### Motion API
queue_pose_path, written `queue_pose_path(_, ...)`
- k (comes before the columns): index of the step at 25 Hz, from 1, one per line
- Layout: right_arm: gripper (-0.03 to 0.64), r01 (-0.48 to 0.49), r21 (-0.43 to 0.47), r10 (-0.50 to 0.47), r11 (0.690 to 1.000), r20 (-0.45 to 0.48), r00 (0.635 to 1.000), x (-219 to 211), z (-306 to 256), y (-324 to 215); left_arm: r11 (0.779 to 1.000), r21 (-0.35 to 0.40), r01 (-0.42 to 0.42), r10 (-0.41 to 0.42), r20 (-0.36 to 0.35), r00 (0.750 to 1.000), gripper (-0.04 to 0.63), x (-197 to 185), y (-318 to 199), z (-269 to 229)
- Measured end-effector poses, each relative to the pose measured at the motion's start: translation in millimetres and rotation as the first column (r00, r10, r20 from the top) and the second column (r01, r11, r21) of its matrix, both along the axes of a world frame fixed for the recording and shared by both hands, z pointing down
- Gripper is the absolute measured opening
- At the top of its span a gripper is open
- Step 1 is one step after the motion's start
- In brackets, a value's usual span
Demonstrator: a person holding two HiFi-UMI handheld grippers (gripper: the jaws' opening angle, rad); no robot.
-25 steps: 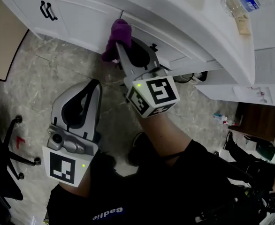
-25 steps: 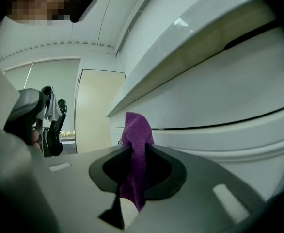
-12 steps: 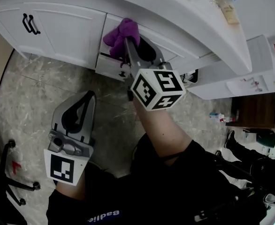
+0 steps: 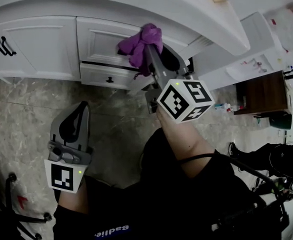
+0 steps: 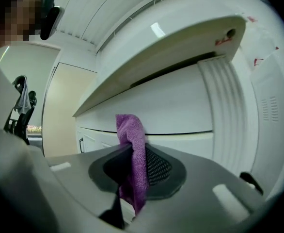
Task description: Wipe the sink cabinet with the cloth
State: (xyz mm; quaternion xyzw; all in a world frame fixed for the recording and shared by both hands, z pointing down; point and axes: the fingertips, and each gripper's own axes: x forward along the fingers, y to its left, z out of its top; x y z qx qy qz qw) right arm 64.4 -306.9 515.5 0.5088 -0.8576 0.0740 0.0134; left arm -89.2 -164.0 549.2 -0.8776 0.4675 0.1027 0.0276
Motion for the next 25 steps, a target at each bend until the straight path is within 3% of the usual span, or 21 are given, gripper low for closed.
queue_pose_path(6,0.060,-0.156,-0.034,0.153,0.987,-0.082,0.985,91,19,17,0.999,0.012,-0.032,0.032,0.007,0.999,0.000,9,2,14)
queue_pose_path(8,0.060,-0.168,-0.023,0.164,0.986,-0.125,0.979,99,23,24,0.999,0.021,-0.030,0.030,0.016,0.999,0.000,9,3,16)
queue_pose_path(10,0.060,-0.121,0.018,0.122,0.993,-0.185,0.975,79,23,34,0.999,0.024,-0.023,0.022,0.026,0.999,0.000,8,4,20)
queue_pose_path(13,0.060,0.025,0.086,-0.002,0.996,-0.252,0.968,9,18,46,1.000,0.009,-0.014,0.014,0.043,0.999,0.000,2,6,30)
queue_pose_path(18,0.060,0.231,0.065,-0.217,0.971,-0.181,0.959,-125,34,39,0.998,-0.004,0.060,-0.060,0.023,0.998,0.000,-27,10,33)
queue_pose_path(21,0.060,0.232,0.026,-0.225,0.972,-0.160,0.961,-163,60,19,0.994,0.004,0.106,-0.106,0.018,0.994,0.000,-46,15,31)
queue_pose_path(25,0.060,0.152,-0.029,-0.155,0.988,-0.121,0.981,-154,88,-3,0.991,-0.022,0.130,-0.130,0.010,0.992,0.000,-65,20,45)
